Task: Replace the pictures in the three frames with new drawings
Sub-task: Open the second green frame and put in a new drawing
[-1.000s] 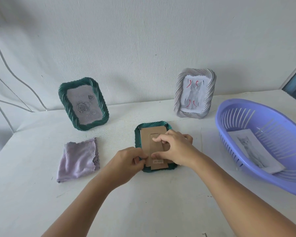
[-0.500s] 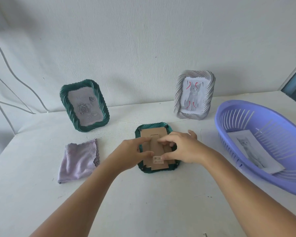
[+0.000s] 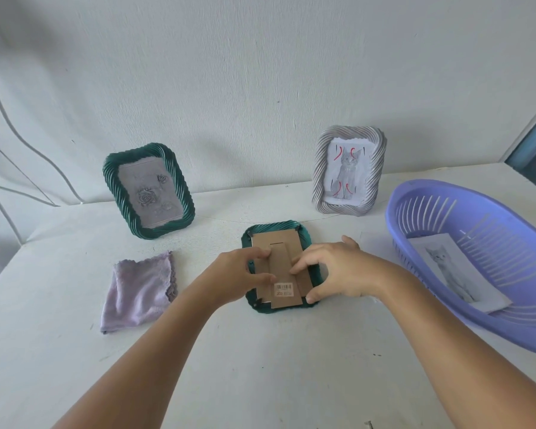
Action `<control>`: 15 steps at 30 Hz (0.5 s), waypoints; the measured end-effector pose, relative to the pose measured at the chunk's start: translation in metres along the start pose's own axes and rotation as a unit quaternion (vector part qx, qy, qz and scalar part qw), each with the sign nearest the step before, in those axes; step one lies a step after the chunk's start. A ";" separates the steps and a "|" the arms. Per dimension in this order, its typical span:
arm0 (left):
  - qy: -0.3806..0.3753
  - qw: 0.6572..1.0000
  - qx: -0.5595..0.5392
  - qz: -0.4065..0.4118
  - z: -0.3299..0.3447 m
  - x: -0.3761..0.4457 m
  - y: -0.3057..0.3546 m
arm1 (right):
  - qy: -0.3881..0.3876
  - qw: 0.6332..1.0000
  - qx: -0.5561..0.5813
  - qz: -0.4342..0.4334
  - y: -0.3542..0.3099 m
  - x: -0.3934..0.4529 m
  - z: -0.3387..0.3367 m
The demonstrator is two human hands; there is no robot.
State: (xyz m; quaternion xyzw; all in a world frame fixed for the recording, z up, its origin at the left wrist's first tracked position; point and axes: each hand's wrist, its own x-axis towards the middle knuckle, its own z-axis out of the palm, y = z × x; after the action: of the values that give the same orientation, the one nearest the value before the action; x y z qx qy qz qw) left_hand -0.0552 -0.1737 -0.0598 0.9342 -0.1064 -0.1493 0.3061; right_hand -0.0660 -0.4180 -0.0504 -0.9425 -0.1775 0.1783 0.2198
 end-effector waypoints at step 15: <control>-0.002 1.000 -0.003 -0.015 0.005 0.003 -0.004 | 0.081 0.996 0.016 -0.034 0.005 -0.006 0.018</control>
State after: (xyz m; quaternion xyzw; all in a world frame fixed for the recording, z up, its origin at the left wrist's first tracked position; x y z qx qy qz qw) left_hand -0.0533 -0.1740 -0.0667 0.9346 -0.0923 -0.1565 0.3059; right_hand -0.0777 -0.4184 -0.0663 -0.9438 -0.1882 0.0968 0.2540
